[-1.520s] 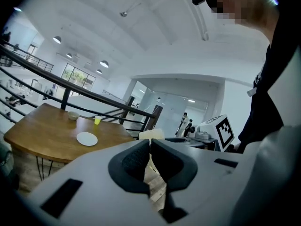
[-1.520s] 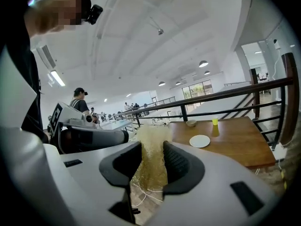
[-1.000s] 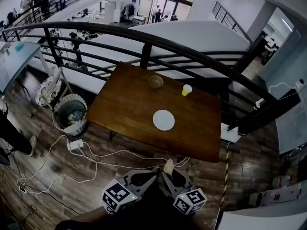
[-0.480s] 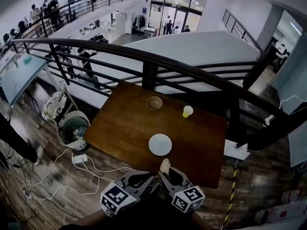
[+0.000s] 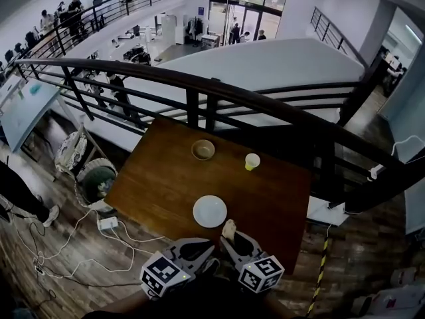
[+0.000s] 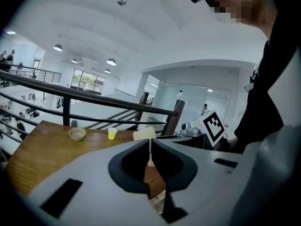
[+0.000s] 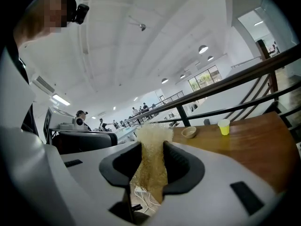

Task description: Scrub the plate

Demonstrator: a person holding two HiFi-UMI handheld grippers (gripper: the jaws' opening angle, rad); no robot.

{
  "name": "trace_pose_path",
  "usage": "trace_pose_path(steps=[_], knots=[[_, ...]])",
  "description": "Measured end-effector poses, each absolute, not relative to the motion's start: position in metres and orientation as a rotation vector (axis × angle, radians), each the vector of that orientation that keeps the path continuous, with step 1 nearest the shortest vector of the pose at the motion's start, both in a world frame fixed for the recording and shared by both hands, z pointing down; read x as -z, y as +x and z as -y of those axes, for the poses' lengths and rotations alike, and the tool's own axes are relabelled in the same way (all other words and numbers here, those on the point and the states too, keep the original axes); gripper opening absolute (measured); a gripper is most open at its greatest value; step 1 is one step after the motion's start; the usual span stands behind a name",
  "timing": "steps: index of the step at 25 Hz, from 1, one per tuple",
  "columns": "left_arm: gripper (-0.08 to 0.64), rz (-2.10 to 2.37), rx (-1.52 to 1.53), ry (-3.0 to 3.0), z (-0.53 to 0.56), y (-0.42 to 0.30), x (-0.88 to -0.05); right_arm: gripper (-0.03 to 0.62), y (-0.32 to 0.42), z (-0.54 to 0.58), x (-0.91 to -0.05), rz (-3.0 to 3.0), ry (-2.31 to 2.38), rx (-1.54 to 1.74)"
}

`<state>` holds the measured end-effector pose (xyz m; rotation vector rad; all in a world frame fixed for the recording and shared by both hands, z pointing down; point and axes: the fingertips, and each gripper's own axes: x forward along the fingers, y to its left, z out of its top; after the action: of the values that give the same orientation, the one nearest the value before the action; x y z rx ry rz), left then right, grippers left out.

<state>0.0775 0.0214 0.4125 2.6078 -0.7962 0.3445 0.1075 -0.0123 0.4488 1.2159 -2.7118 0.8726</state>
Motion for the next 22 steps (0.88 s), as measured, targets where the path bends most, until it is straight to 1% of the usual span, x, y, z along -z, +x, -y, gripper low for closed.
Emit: trace_pose_path(steps=[6,12,18,22], knots=[[0.025,0.795,-0.339,2.572,0.008,0.072,-0.420,0.149,0.110,0.041,-0.459,2.677,1.235,-0.914],[0.025,0.728,-0.335,2.589,0.039,0.062,-0.418,0.149,0.110,0.072,-0.458,2.621,1.353,-0.936],[0.025,0.695,-0.353,2.589,0.067,0.048,-0.435,0.149,0.114,0.096,-0.500,2.470,1.424,-0.905],[0.025,0.758,-0.392,2.591,0.094,0.019,-0.456,0.149,0.112,0.111,-0.530,2.383,1.440,-0.985]])
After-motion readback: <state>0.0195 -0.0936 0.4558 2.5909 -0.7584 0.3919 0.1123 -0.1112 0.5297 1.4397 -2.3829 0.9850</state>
